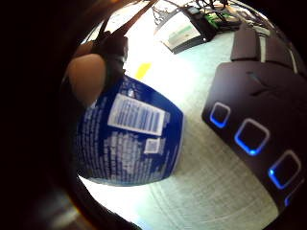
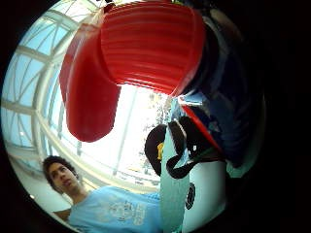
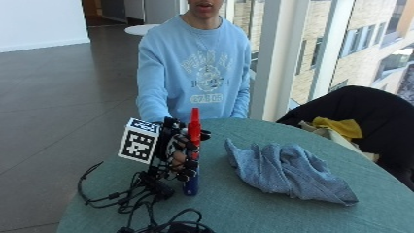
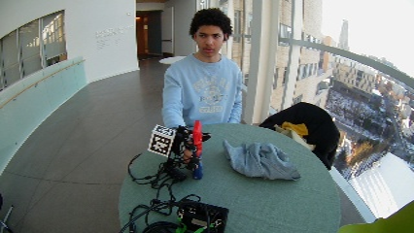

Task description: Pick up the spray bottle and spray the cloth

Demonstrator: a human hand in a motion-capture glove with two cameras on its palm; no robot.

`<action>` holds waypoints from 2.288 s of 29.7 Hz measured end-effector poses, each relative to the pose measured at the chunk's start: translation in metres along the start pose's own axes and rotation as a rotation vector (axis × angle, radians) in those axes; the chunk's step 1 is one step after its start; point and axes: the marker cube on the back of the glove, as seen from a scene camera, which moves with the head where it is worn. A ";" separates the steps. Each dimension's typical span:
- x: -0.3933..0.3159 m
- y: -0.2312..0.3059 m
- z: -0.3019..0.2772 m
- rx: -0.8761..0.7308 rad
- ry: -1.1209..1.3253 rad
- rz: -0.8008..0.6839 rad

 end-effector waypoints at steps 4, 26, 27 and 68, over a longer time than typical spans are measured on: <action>0.002 0.000 0.000 0.018 -0.036 0.003; -0.055 -0.001 0.002 -0.345 0.086 -0.046; -0.059 0.001 0.003 -0.361 0.091 -0.044; -0.111 0.022 0.069 -0.751 0.347 0.106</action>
